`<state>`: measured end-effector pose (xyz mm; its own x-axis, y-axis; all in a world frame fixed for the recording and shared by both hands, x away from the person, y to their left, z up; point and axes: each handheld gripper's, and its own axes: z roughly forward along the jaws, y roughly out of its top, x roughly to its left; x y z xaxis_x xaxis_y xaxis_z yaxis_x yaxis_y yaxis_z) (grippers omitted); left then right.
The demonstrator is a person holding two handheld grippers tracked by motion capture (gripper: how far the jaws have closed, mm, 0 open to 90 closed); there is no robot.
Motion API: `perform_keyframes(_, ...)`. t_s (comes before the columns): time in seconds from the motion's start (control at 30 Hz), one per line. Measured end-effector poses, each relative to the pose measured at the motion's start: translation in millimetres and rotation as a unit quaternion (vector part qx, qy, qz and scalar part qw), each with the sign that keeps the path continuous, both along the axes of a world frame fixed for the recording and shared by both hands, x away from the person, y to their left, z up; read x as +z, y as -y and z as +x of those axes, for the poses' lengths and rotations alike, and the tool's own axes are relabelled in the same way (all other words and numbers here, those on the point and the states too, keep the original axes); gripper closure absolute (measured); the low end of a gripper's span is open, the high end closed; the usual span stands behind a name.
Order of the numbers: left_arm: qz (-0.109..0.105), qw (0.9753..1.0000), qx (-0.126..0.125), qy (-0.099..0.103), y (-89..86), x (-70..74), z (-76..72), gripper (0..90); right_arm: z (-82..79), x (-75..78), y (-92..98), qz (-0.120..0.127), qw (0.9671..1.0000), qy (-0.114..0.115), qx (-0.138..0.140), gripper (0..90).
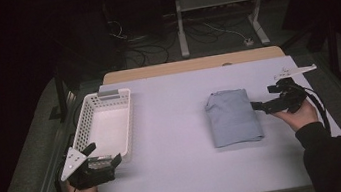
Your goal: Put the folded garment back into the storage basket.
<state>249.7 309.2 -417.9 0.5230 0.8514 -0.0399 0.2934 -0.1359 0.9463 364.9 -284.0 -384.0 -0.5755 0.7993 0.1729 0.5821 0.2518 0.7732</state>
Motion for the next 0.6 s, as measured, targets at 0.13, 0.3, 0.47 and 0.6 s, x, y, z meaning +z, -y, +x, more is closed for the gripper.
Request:
perform_keyframes(0.13, 0.0, 1.0, 0.0, 0.0, 0.0, 0.0, 0.0, 0.0, 3.3, -4.9, -0.4, 0.0, 1.0, -0.009, -0.001, 0.0)
perform_keyframes(0.3, 0.0, 1.0, 0.0, 0.0, -0.1, 0.0, 0.0, 0.0, 7.3, -9.4, -0.7, 0.001, 0.9999, -0.016, -0.004, 0.0)
perform_keyframes(0.47, -0.001, 1.0, 0.0, 0.0, -0.2, 0.0, 0.0, 0.0, 11.0, -14.5, -2.1, -0.001, 0.9996, -0.027, -0.001, 0.0)
perform_keyframes(0.6, -0.001, 1.0, -0.001, 0.0, -0.2, -0.1, 0.1, 0.0, 13.0, -17.6, -3.4, 0.001, 0.9994, -0.034, -0.001, 0.0)
